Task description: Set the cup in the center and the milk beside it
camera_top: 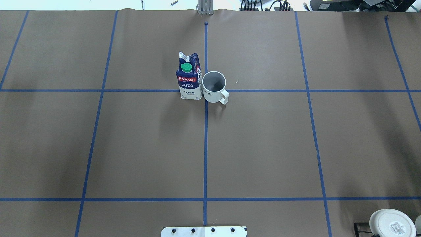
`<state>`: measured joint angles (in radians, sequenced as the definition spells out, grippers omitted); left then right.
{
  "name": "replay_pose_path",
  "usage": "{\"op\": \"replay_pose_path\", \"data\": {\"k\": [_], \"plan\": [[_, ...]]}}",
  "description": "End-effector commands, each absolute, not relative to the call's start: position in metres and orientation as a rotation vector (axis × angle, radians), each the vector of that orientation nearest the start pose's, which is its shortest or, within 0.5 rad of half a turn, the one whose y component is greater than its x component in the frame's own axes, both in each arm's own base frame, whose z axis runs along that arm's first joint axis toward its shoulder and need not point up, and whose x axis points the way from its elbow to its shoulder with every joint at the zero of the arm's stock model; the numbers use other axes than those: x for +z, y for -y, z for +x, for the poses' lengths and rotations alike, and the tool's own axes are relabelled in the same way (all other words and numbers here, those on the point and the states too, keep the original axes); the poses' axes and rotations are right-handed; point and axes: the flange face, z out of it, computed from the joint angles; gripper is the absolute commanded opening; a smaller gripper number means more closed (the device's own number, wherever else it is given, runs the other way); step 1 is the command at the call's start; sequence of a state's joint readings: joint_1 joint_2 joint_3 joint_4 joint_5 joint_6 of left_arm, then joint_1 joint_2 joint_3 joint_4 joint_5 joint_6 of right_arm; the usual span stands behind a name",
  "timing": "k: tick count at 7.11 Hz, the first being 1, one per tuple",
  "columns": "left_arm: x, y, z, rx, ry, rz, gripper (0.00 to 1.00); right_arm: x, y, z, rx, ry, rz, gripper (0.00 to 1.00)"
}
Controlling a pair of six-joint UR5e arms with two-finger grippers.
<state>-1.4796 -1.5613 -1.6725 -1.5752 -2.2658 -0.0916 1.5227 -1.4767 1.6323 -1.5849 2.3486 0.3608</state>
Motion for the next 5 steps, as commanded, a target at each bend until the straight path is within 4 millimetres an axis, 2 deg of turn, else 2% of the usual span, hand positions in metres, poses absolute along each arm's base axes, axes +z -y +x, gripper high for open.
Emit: {"op": "replay_pose_path", "data": {"k": [1, 3, 5], "plan": [[0.626, 0.492, -0.036, 0.007, -0.703, 0.020, 0.98, 0.598, 0.519, 0.059, 0.260, 0.824, -0.039, 1.00], [0.636, 0.489, -0.037, -0.003, -0.703, -0.001, 0.98, 0.605, 0.515, 0.063, 0.243, 0.822, -0.052, 1.00], [0.638, 0.489, -0.037, -0.004, -0.704, -0.005, 0.98, 0.601, 0.516, 0.063, 0.250, 0.820, -0.068, 1.00]]}}
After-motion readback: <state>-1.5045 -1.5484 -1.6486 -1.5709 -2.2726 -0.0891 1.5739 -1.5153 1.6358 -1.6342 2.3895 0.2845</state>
